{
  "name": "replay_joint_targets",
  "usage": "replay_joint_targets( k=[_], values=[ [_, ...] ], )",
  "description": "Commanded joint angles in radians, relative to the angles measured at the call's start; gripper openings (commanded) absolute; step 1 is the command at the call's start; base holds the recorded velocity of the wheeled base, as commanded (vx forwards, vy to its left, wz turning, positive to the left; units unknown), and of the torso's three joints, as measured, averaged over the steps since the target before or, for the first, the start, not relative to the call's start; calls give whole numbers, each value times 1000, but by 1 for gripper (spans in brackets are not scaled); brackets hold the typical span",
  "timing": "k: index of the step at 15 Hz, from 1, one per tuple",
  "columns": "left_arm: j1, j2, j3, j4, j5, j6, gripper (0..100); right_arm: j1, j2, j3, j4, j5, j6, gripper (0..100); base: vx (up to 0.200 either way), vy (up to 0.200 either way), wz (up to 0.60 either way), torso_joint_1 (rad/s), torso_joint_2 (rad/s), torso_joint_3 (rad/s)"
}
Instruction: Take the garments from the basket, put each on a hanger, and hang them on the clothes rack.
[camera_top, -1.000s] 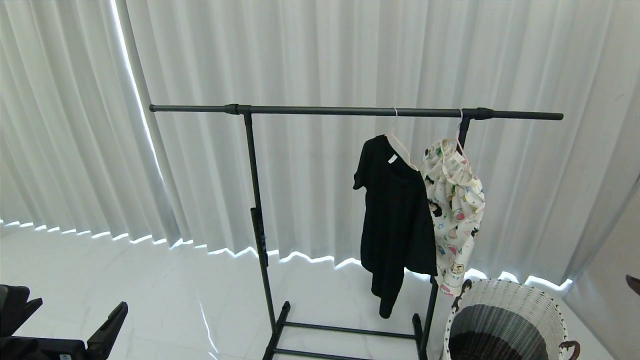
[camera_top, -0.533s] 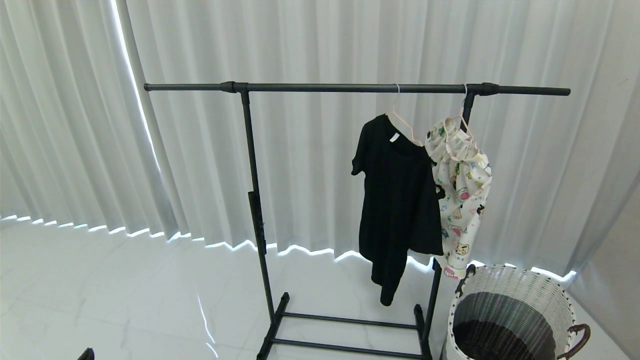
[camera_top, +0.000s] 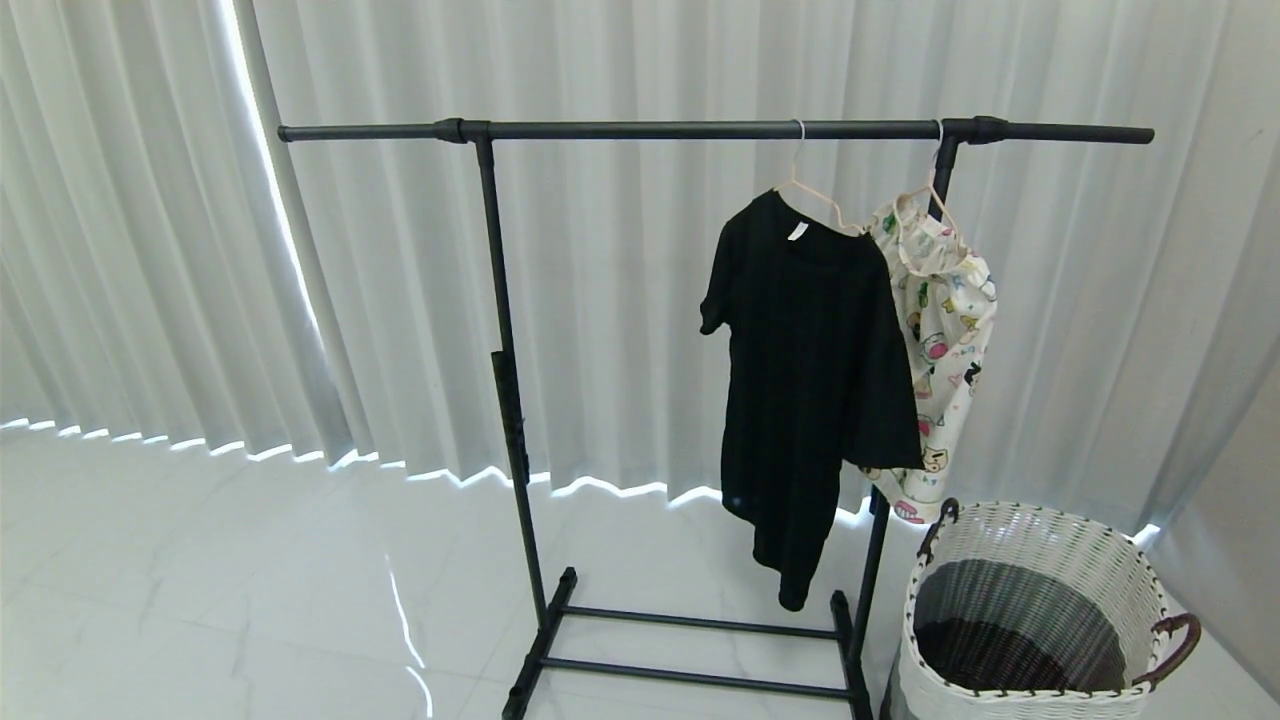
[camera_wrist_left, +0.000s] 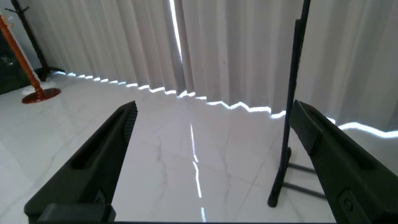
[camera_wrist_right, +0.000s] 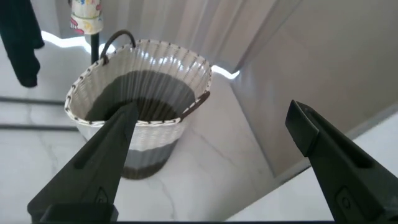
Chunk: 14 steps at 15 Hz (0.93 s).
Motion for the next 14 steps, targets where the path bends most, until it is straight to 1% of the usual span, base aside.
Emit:
replay_joint_targets(
  k=[1, 2, 5, 6, 7, 8, 9, 10, 11, 12, 13, 14],
  values=[
    [2, -34, 0, 0, 1, 0, 100, -5, -294, 176, -37, -6, 3, 100, 0, 0, 0, -22, 71, 51],
    [2, -34, 0, 0, -1, 1, 100, -3, -431, 228, -35, -5, 2, 100, 0, 0, 0, 0, 0, 0],
    [2, -34, 0, 3, -15, -22, 100, 0, -451, 224, -37, -40, 63, 100, 0, 0, 0, 0, 0, 0],
    [4, -34, 0, 3, -44, -34, 100, 0, -451, 228, -40, -66, 135, 100, 0, 0, 0, 0, 0, 0],
    [4, -34, 0, 3, -45, -40, 100, 0, -451, 244, -57, -78, 180, 100, 0, 0, 0, 0, 0, 0],
    [2, -34, 0, 3, -58, -45, 100, 0, -451, 253, -121, -81, 177, 100, 0, 0, 0, 0, 0, 0],
    [2, -34, 0, 5, -127, -76, 100, 0, -451, 253, -153, -81, 143, 100, 0, 0, 0, 0, 0, 0],
    [2, -34, 0, 5, -222, -123, 100, 0, -451, 253, -152, -68, 124, 100, 0, 0, 0, 0, 0, 0],
    [4, -33, 0, 20, -298, -185, 100, 0, -451, 253, -142, 9, 124, 100, 0, 0, 0, 0, 0, 0],
    [2, -33, -8, 52, -320, -206, 100, 0, -451, 253, -118, 112, 137, 100, 0, 0, 0, 0, 0, 0],
    [2, -33, -9, 54, -320, -209, 100, 12, -452, 253, -109, 198, 170, 100, 0, 0, 0, 0, 0, 0],
    [2, -33, -9, 54, -312, -214, 100, 46, -452, 253, -99, 219, 238, 100, 0, 0, 0, 0, 0, 0]
  ],
)
